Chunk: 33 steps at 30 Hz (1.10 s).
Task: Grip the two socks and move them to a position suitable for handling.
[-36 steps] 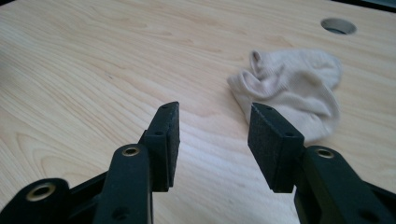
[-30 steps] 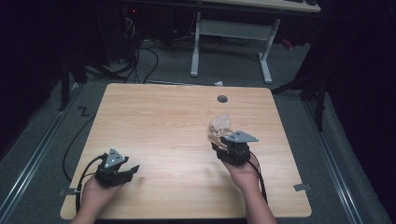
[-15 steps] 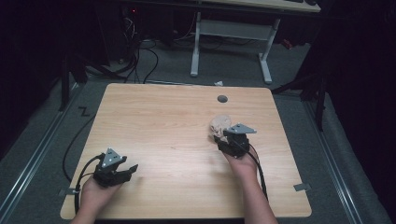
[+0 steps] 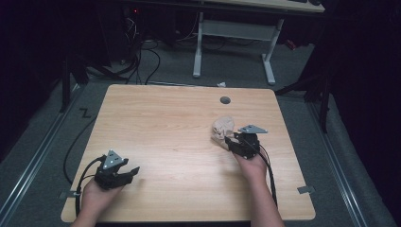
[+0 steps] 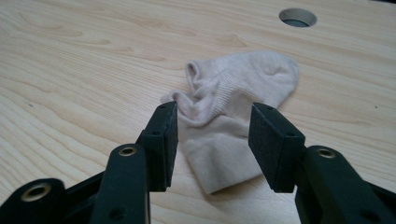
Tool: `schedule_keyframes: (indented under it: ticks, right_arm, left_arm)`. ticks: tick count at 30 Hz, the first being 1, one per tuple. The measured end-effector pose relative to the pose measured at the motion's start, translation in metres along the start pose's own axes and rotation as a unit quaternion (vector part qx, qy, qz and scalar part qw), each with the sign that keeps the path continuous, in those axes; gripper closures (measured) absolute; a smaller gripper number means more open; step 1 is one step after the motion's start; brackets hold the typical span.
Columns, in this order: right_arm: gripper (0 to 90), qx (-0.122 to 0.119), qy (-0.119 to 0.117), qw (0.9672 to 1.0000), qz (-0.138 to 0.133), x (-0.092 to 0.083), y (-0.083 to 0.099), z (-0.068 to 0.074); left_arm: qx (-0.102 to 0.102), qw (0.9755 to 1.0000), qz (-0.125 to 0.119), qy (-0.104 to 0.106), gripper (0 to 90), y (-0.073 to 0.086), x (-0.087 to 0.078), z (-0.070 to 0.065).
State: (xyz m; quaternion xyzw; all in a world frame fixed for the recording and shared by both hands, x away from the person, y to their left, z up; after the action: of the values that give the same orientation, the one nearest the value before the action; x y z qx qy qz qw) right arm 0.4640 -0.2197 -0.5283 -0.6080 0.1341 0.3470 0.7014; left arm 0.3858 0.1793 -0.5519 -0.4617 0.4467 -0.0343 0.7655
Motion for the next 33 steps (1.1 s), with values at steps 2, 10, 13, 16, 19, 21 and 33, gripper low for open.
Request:
schedule_keyframes:
  ticks: [2, 10, 13, 16, 19, 21, 33]
  right_arm:
    - [52.5, 0.007, 0.003, 1.0000, 0.006, 0.003, 0.001, -0.003]
    - [50.3, 0.018, 0.009, 0.9992, 0.034, 0.016, 0.009, -0.012]
    - [49.7, 0.022, 0.009, 0.9987, 0.045, 0.021, 0.012, -0.014]
    - [49.6, 0.025, 0.012, 0.9981, 0.054, 0.024, 0.014, -0.016]
    - [49.4, 0.021, 0.012, 0.9977, 0.064, 0.029, 0.018, -0.016]
    - [49.9, 0.019, 0.013, 0.9972, 0.071, 0.031, 0.021, -0.015]
    - [79.6, -0.001, 0.000, 0.9969, 0.079, 0.032, 0.023, -0.006]
  left_arm:
    - [-0.002, 1.0000, -0.001, 0.000, 43.1, 0.000, 0.000, 0.000]
    - [-0.004, 1.0000, 0.000, -0.001, 43.1, 0.001, -0.001, 0.001]
    - [-0.005, 1.0000, 0.001, -0.001, 43.1, 0.002, -0.001, 0.001]
    - [-0.005, 1.0000, 0.001, -0.001, 43.1, 0.002, -0.001, 0.001]
    - [-0.005, 1.0000, 0.000, -0.002, 43.1, 0.002, -0.001, 0.001]
    - [-0.005, 1.0000, 0.000, -0.002, 43.1, 0.002, -0.001, 0.001]
    - [-0.005, 1.0000, 0.000, -0.001, 43.1, 0.002, -0.001, 0.001]
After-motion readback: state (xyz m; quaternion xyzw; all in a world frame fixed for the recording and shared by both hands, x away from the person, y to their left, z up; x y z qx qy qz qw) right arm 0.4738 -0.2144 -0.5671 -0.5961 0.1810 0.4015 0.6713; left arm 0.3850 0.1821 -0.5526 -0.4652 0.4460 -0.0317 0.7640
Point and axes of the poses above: each handheld gripper's, and its own axes: x roughly forward along the jaws, y roughly out of its underside, z roughly to its left, the point moved 7 cm from there along x, roughly forward along the jaws, and after that the axes turned 14 degrees about x, right-handed, at the moved point
